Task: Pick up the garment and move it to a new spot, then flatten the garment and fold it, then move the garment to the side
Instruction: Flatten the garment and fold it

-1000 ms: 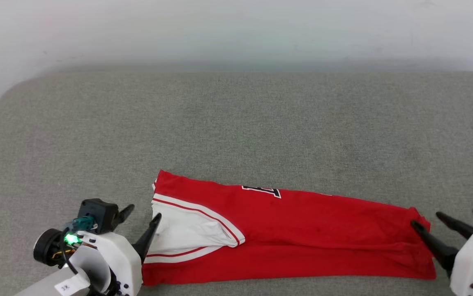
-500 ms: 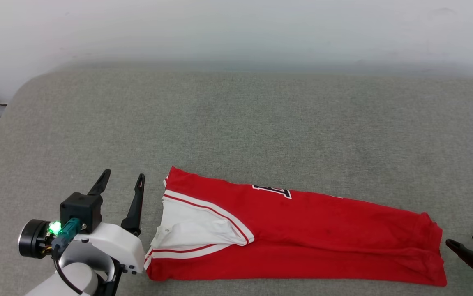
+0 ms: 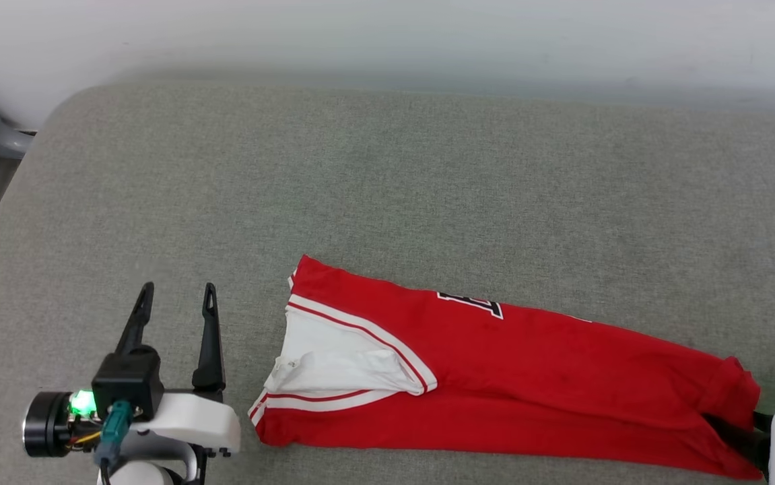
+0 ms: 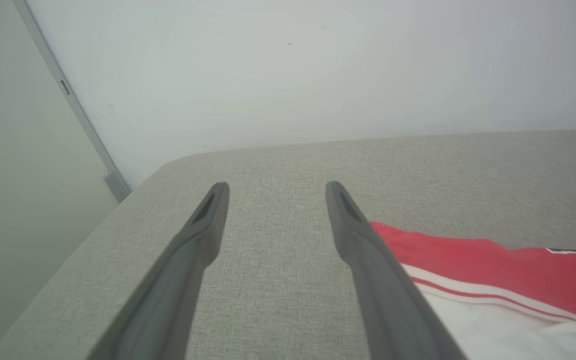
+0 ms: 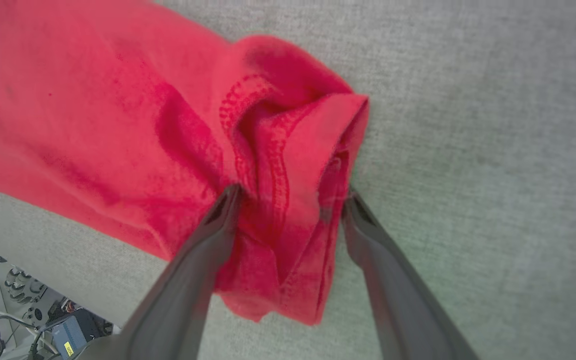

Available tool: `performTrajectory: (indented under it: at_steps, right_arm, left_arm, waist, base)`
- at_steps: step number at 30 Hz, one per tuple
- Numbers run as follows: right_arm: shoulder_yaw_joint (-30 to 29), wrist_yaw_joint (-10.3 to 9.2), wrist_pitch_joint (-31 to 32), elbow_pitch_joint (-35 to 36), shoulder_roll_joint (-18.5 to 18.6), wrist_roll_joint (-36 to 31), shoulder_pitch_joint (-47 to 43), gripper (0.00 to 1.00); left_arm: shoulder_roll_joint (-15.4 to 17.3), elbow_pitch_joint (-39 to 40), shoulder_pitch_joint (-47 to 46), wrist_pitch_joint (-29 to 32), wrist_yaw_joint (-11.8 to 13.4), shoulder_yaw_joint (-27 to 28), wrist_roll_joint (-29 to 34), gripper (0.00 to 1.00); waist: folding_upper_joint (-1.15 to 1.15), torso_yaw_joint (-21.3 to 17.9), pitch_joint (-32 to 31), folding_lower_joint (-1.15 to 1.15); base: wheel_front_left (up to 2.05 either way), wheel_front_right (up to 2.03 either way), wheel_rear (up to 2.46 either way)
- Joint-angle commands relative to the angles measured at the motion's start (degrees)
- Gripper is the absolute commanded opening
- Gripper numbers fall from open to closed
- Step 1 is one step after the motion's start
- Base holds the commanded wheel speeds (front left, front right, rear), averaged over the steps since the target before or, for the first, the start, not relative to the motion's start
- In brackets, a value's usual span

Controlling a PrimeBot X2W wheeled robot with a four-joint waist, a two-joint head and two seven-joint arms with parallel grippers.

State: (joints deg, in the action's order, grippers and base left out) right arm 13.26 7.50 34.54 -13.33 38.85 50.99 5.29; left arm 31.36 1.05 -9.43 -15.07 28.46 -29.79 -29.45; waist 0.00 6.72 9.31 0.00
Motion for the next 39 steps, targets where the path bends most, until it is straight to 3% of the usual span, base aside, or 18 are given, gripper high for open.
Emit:
performTrajectory:
  at_steps: [1,12,17,18,19,20,32,39]
  right_arm:
    - [1.0,-0.03,-0.5,-0.8,-1.0,0.6,1.2,1.0]
    - [6.8,0.05,-3.4,-4.0,-3.6,1.8,3.4,1.0]
    - [8.8,0.06,-4.4,-5.0,-3.5,2.4,3.9,1.0]
    - [9.2,0.06,-5.0,-5.1,-3.4,2.6,4.0,0.4]
    - [9.3,0.06,-5.7,-5.3,-3.3,2.6,4.2,0.05]
    - [9.8,0.06,-6.5,-5.8,-2.8,2.8,4.4,0.0]
    - [7.2,-0.07,-9.1,-12.9,4.7,3.4,6.6,0.0]
    - [6.1,-0.07,-8.5,-14.6,6.8,4.3,5.5,0.0]
  left_arm:
    - [-1.8,0.2,1.9,-0.1,-0.8,1.9,2.3,1.0]
    - [-12.7,0.8,8.6,-0.1,-5.4,12.0,15.0,1.0]
    - [-15.5,0.8,10.0,-0.1,-7.3,14.9,18.5,1.0]
    - [-16.0,0.7,10.3,-0.1,-7.8,15.5,19.2,1.0]
    - [-16.6,0.6,10.6,-0.1,-8.2,16.1,19.8,1.0]
    - [-17.4,0.6,11.0,-0.1,-9.0,17.1,21.1,1.0]
    - [-20.8,0.1,12.9,-0.1,-12.4,21.4,25.4,1.0]
    - [-21.8,-0.4,14.3,-0.1,-13.5,22.6,26.5,1.0]
  waist:
    - [0.0,0.3,0.4,0.0]
    - [0.0,1.0,0.9,0.0]
    - [0.0,1.2,0.6,0.0]
    - [0.0,1.2,0.5,0.0]
    - [0.0,1.2,0.4,0.0]
    - [0.0,1.2,0.2,0.0]
    - [0.0,0.8,-1.7,0.0]
    - [0.0,0.7,-3.4,0.0]
  base:
    - [0.0,0.0,0.0]
    - [0.0,0.0,0.0]
    - [0.0,0.0,0.0]
    - [0.0,0.0,0.0]
    - [0.0,0.0,0.0]
    - [0.0,0.0,0.0]
    - [0.0,0.0,0.0]
    - [0.0,0.0,0.0]
